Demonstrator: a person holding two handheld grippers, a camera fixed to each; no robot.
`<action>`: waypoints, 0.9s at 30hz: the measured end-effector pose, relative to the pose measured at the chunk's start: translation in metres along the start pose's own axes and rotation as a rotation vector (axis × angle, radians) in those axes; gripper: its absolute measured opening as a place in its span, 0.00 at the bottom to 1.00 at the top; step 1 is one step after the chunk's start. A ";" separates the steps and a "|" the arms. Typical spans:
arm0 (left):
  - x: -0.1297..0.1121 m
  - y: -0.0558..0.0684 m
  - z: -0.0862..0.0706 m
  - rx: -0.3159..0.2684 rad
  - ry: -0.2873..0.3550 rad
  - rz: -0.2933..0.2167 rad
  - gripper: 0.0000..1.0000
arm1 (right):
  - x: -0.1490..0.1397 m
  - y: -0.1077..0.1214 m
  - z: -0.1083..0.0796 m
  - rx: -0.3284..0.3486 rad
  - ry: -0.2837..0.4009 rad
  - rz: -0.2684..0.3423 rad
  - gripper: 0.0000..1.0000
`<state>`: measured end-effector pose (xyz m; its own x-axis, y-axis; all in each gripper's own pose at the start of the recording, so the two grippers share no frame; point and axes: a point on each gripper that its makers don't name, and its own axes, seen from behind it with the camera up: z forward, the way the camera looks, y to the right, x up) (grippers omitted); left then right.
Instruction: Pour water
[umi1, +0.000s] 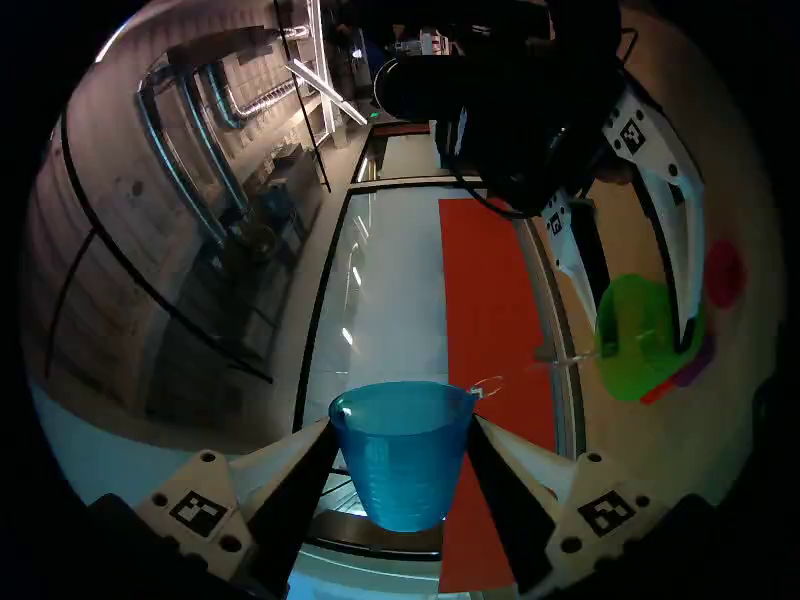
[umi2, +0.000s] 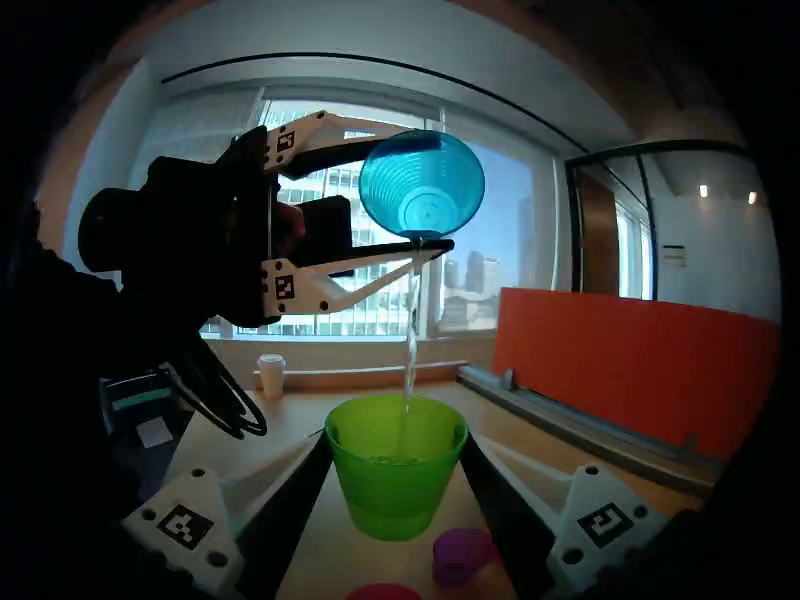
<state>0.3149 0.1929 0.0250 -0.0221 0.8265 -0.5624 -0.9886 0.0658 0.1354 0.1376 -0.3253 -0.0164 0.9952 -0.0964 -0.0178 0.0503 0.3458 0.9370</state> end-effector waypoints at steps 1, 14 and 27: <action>0.000 -0.001 0.000 0.001 0.000 0.004 0.85 | 0.000 0.000 0.000 0.000 0.000 0.000 0.91; 0.002 -0.007 0.001 0.016 0.006 0.101 0.85 | 0.003 -0.001 0.002 0.002 0.006 0.003 0.91; 0.002 -0.003 0.000 0.013 0.006 0.089 0.85 | 0.000 0.001 0.001 -0.002 0.006 0.005 0.91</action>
<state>0.3177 0.1942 0.0231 -0.1105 0.8262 -0.5525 -0.9807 -0.0003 0.1956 0.1377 -0.3255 -0.0156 0.9959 -0.0894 -0.0152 0.0455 0.3478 0.9365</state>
